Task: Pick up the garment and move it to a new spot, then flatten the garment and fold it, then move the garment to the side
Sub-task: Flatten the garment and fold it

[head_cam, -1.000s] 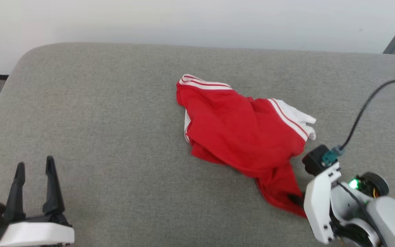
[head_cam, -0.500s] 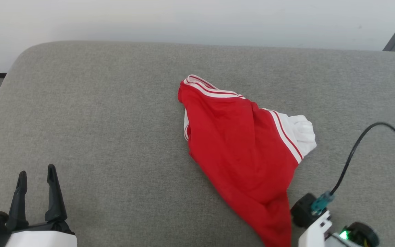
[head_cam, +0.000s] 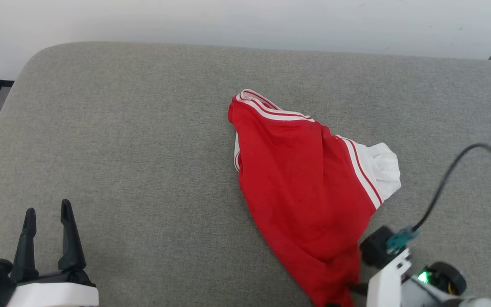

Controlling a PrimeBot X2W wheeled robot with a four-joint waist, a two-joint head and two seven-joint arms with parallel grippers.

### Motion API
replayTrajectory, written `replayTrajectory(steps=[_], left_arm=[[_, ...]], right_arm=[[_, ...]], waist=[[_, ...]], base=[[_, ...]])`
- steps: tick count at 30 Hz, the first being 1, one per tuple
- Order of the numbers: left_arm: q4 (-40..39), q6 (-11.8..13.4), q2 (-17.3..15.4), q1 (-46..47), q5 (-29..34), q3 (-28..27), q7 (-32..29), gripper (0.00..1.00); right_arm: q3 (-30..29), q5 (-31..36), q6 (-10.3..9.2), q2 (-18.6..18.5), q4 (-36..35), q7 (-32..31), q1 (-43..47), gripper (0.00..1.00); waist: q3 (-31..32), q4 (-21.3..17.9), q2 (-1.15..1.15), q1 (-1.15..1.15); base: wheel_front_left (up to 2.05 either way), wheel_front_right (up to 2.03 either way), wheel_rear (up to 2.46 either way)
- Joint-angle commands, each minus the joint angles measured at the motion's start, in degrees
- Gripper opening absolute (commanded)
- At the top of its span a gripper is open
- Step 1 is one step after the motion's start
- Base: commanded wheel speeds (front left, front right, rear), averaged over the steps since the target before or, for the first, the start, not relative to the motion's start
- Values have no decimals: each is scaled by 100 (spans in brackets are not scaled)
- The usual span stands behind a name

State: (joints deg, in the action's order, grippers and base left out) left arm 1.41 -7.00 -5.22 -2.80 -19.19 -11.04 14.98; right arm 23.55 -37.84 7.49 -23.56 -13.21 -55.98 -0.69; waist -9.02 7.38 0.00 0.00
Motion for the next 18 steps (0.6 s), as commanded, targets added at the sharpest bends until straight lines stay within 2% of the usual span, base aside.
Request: replayTrajectory(steps=[1,4,10,14,18], left_arm=[[-28,-17,23,34,82,-22,28,100],[-59,-32,48,46,83,-15,28,100],[-114,-44,65,133,92,41,28,100],[-126,-42,81,236,101,110,28,100],[-102,-43,76,383,53,271,28,100]], right_arm=[[-236,-129,0,32,-261,-20,-85,100],[-618,-90,0,74,-539,47,-181,100],[-1183,232,0,95,-641,151,-613,100],[-1495,543,0,36,-302,488,-1137,100],[-1625,707,0,-42,332,787,-1619,100]], waist=[[-7,9,0,0],[-36,27,0,0],[-147,66,0,0],[-258,133,0,0],[-377,230,0,0]], base=[[0,0,0],[0,0,0],[0,0,0],[0,0,0],[0,0,0]])
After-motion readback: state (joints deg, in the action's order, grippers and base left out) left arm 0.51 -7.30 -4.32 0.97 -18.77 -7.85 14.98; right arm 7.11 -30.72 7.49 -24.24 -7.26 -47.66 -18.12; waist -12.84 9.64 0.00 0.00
